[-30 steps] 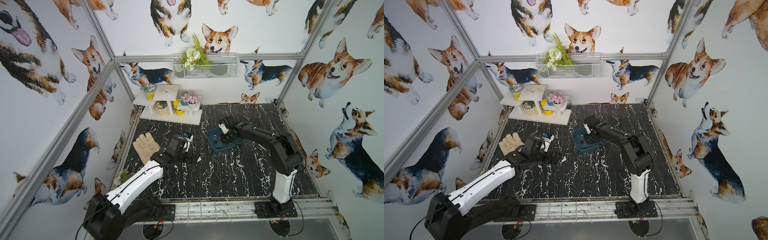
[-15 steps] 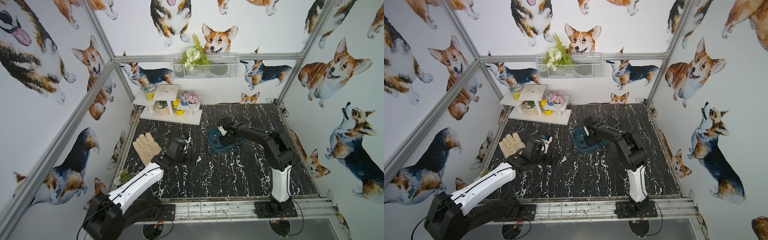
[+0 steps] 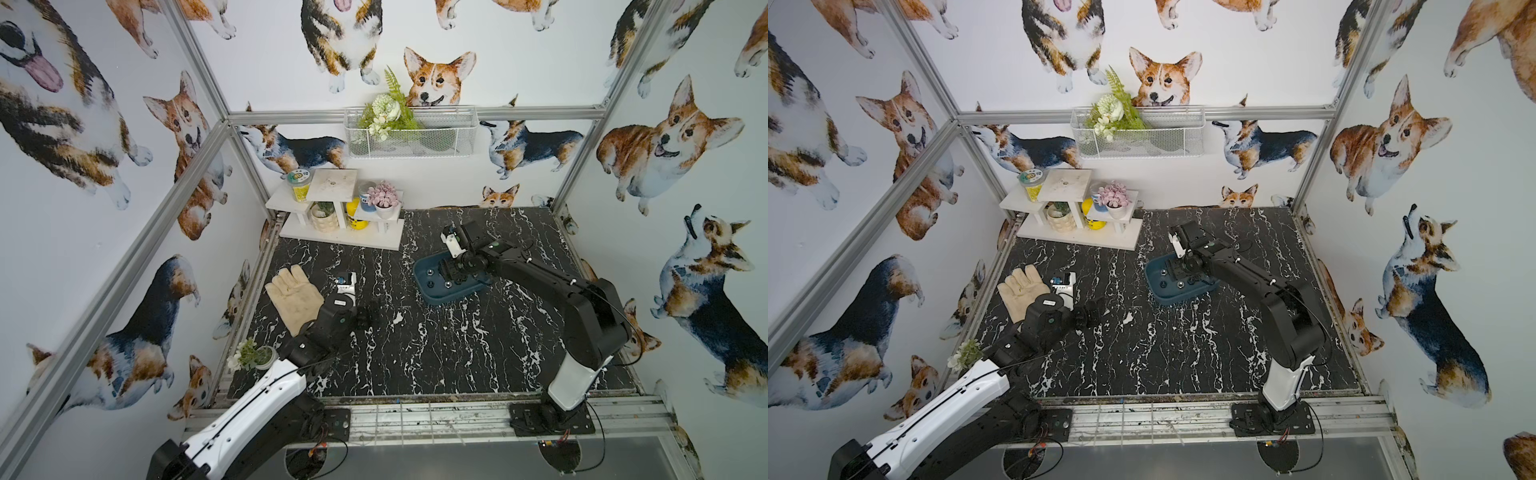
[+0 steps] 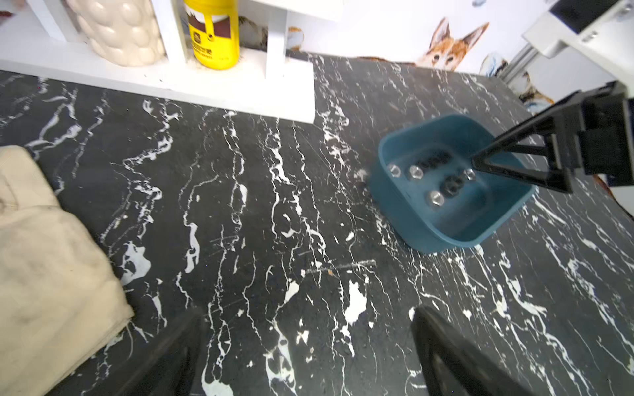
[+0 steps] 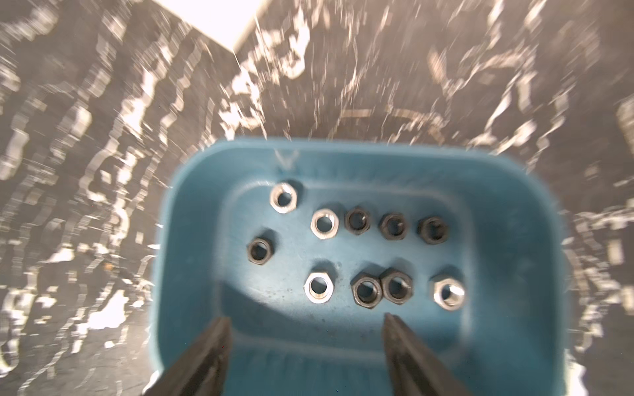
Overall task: Put the nuts on the desktop into the storage box
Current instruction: Place the nut in the storage box, then reset both arms
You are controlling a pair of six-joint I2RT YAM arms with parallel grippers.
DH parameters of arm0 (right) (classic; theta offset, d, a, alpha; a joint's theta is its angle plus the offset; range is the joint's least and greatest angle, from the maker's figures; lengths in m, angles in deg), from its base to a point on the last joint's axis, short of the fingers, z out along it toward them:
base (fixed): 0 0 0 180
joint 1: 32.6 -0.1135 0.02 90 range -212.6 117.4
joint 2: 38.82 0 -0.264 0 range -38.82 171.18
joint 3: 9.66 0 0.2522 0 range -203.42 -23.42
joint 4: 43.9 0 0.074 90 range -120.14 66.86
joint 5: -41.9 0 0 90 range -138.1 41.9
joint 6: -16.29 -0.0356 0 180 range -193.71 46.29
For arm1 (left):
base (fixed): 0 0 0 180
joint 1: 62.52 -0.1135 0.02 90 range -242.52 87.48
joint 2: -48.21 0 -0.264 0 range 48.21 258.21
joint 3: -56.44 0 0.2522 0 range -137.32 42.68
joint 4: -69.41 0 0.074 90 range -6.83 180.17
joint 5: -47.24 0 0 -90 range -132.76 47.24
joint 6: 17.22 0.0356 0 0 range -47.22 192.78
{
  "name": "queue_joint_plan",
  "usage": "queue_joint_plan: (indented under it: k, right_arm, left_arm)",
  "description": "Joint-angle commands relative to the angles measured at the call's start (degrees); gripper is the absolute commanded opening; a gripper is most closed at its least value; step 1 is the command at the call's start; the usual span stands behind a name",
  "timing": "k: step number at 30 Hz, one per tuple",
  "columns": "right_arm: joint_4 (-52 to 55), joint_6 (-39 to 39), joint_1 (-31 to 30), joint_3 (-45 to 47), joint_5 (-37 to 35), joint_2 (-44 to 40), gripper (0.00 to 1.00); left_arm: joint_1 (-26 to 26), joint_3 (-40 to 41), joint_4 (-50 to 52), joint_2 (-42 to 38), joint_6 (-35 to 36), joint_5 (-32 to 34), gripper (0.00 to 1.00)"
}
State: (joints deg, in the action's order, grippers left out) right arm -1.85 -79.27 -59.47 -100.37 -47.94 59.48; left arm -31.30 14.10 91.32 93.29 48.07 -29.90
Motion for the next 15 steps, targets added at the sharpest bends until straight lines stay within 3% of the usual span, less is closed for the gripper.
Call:
queue_joint_plan:
  k: [1,5,10,13,15]
  right_arm:
    - [-2.58,0.9,0.26,1.64,0.71,-3.94,0.81]
    - [-8.06,0.97,0.31,8.04,-2.37,-12.92,0.86]
    - [-26.53,1.3,0.42,25.98,-9.2,-29.88,1.0]
    - [-37.78,1.06,0.52,37.7,-15.31,-41.44,1.0]
    - [-43.12,-0.94,1.22,44.69,-20.15,-47.76,1.0]
  left_arm:
    - [-0.15,1.53,-2.6,-2.49,-3.63,6.27,1.0]
    - [-1.43,3.62,-4.97,-3.84,-4.38,6.47,1.0]
    - [-12.36,2.63,-9.63,1.44,-1.1,1.85,1.0]
    - [-20.09,4.03,-15.24,4.79,-3.98,-1.26,1.0]
    - [-21.19,5.05,-18.35,7.82,-4.51,5.43,1.0]
